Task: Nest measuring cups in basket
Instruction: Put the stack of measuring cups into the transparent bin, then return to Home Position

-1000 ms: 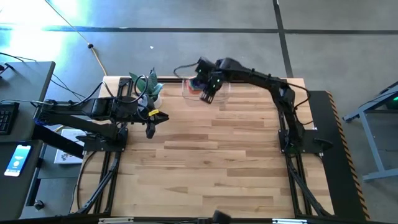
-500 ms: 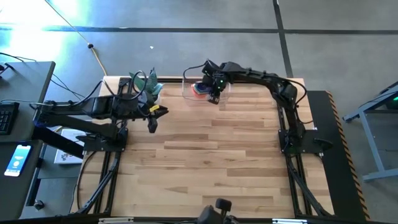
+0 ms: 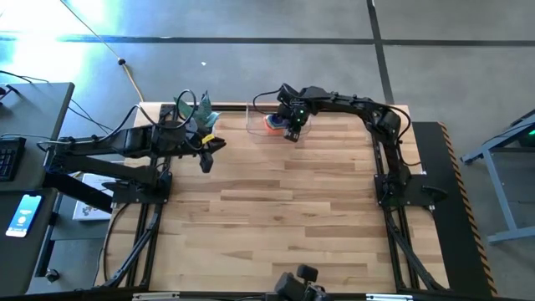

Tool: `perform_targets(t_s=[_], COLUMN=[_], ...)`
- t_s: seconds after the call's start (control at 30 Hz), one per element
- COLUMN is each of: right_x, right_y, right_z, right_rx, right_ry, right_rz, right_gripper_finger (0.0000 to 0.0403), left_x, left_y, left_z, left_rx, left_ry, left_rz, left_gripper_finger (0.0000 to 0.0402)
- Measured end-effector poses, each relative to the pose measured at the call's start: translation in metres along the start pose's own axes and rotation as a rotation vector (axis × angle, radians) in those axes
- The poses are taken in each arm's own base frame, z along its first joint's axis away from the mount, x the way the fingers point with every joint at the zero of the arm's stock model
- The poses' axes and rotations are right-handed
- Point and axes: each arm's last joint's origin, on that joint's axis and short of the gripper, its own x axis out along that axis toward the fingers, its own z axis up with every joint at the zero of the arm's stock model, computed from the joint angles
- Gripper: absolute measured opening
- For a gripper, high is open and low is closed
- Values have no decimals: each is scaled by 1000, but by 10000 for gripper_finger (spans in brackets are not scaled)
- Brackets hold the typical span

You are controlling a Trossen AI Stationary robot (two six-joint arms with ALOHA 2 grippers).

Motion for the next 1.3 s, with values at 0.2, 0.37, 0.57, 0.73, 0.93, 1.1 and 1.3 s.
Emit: perform_targets(t_s=[0.2,0.37,0.57,0.73,0.93,1.1,1.3], right_x=[0,0,-1,-19,-54,-86,-123], right_y=[-1,-1,0,-2,-1,11,51], right_z=[2,2,2,12,29,43,65], right_rx=[19,16,38,66,60,78,89], right_ry=[-9,-14,-11,-27,-61,-115,-255], right_rz=[-41,-34,-29,-34,-45,-12,172], right_gripper_finger=[144,204,228,230,231,232,232], left_x=[0,0,0,0,-10,-33,-58], left_y=[0,0,-2,-2,-2,3,16], left_z=[0,0,0,-1,0,1,-9], left_rx=[0,0,0,0,27,37,52], left_ry=[0,2,17,19,18,-33,-124], left_rz=[-1,-8,-52,-54,-161,-207,-197], left_gripper_finger=[48,48,48,48,48,48,48])
